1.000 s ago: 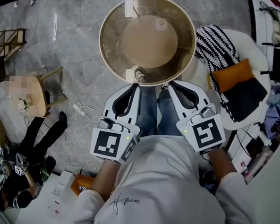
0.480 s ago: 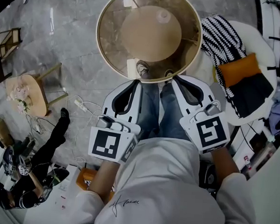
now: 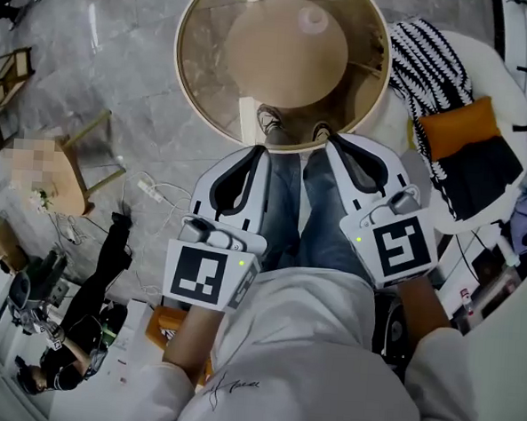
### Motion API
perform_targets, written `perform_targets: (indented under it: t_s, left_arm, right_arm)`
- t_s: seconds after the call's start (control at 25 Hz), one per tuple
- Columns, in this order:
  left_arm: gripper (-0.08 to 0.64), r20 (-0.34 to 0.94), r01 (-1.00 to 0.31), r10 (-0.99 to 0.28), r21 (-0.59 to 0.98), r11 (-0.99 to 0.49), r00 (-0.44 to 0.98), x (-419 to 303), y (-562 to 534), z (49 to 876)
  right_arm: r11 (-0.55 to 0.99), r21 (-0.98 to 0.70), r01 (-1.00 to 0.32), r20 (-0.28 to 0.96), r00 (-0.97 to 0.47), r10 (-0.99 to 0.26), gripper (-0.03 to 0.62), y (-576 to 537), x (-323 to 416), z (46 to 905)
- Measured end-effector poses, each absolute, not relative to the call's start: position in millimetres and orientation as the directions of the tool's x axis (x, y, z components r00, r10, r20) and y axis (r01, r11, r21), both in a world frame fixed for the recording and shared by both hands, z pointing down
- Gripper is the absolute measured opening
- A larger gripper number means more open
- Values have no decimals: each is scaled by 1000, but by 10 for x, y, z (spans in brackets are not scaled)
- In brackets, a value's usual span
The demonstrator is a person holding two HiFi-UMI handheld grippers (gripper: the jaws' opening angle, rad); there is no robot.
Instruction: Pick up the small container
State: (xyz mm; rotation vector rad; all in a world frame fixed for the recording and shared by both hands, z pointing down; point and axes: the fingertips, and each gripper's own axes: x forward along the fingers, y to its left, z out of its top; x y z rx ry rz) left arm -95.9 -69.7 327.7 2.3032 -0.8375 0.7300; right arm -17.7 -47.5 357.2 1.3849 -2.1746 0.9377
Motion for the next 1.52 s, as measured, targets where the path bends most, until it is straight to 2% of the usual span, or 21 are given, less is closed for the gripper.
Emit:
perform_targets:
  t_s: [0.12, 1.52]
  left_arm:
    - [18, 670, -695, -385, 275, -665, 634, -943, -720, 3345]
    - [18, 706, -674, -285, 357, -646, 648, -797, -1079, 4578]
  right_arm:
    - [279, -325, -903, 645, -428, -633, 17, -514, -167, 3668]
    - [186, -309, -933, 662, -351, -662, 18, -1068, -4, 5017]
